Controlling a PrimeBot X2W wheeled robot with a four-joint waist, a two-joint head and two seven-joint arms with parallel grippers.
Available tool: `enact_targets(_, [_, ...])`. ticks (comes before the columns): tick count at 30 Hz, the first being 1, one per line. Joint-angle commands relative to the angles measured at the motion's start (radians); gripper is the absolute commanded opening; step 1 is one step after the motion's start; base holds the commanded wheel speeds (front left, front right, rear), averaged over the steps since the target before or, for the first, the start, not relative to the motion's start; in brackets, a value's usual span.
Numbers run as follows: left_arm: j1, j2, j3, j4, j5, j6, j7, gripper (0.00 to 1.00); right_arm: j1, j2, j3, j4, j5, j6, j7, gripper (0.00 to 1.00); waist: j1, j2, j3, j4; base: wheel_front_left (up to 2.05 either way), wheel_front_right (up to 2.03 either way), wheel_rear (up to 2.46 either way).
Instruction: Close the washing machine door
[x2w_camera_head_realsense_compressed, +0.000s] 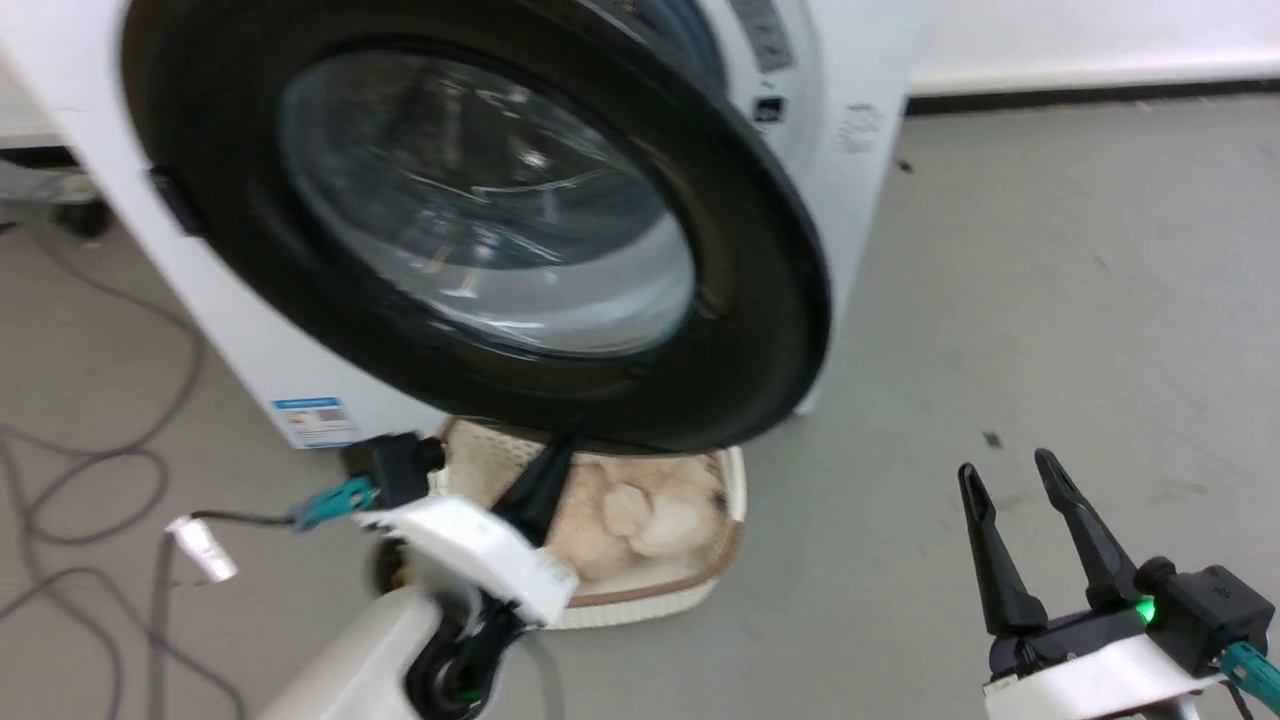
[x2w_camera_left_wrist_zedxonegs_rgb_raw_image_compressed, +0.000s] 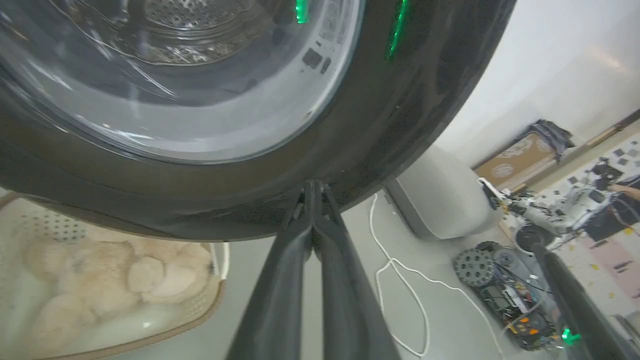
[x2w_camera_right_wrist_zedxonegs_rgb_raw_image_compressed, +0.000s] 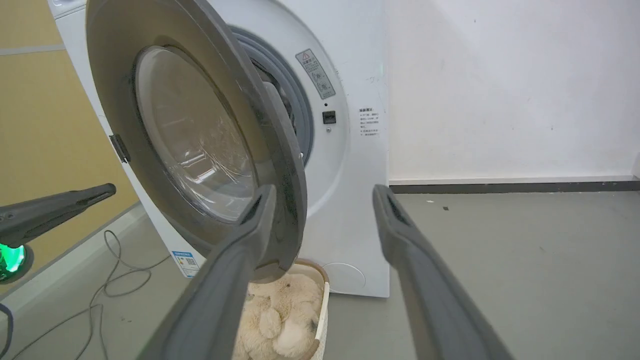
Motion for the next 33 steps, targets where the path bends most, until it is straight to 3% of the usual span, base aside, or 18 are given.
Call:
enact_targets(1, [0.020,0.026,-0.002,-0.007,0.057,0.035,-0.023,0.00,0.013,-0.004,-0.001,-0.006,0.002,0.001,-0.004,1.00,0.0000,0.0000,-0.036,0.047,0.00,0.00,0.00])
enact_targets(5, [0.064,0.079,0.062,-0.083,0.227,0.139,-0.052,0.00,0.024,-0.009,-0.001,-0.006,0.001,0.001,-0.004,1.00,0.0000,0.0000,-0.056,0.088,0.00,0.00,0.00])
enact_targets(8, [0.133,0.085,0.200,-0.207,0.396,0.209,-0.053,0.00,0.029,-0.007,-0.004,-0.010,0.003,0.001,-0.004,1.00,0.0000,0.0000,-0.064,0.111,0.00,0.00,0.00])
enact_targets(11, [0.232,0.060,0.317,-0.320,0.552,0.250,-0.053,0.00,0.033,-0.006,0.003,-0.012,0.000,0.001,-0.001,1.00,0.0000,0.0000,-0.069,0.129,0.00,0.00,0.00])
enact_targets(12, [0.264,0.049,0.345,-0.348,0.598,0.256,-0.053,0.08,0.035,-0.006,0.005,-0.011,-0.001,0.001,0.001,1.00,0.0000,0.0000,-0.069,0.134,0.00,0.00,0.00])
enact_targets(13, [0.294,0.041,0.367,-0.369,0.644,0.259,-0.053,0.59,0.036,-0.006,0.008,-0.010,0.000,0.001,0.005,1.00,0.0000,0.0000,-0.070,0.139,0.00,0.00,0.00])
enact_targets(14, [0.323,0.035,0.381,-0.383,0.686,0.260,-0.053,1.00,0.037,-0.007,0.010,-0.008,0.001,0.001,0.008,1.00,0.0000,0.0000,-0.071,0.143,0.00,0.00,0.00])
enact_targets(21, [0.455,-0.008,0.378,-0.388,0.870,0.260,-0.053,1.00,0.044,-0.011,0.015,0.004,0.003,0.001,0.016,1.00,0.0000,0.0000,-0.072,0.177,0.00,0.00,0.00])
enact_targets(27, [0.487,-0.056,0.385,-0.388,0.926,0.245,-0.053,1.00,0.045,-0.009,0.017,0.009,0.005,0.001,0.019,1.00,0.0000,0.0000,-0.060,0.210,0.00,0.00,0.00])
enact_targets(28, [0.487,-0.065,0.387,-0.388,0.931,0.240,-0.053,1.00,0.045,-0.012,0.020,0.009,0.008,0.001,0.022,0.69,0.0000,0.0000,-0.057,0.217,0.00,0.00,0.00])
enact_targets(29, [0.485,-0.071,0.388,-0.387,0.939,0.235,-0.053,1.00,0.043,-0.016,0.023,0.008,0.010,0.001,0.023,0.00,0.0000,0.0000,-0.053,0.225,0.00,0.00,0.00])
enact_targets(33, [0.475,-0.102,0.399,-0.377,0.953,0.216,-0.053,1.00,0.018,-0.047,0.064,0.007,0.013,0.001,0.040,0.00,0.0000,0.0000,-0.025,0.252,0.00,0.00,0.00])
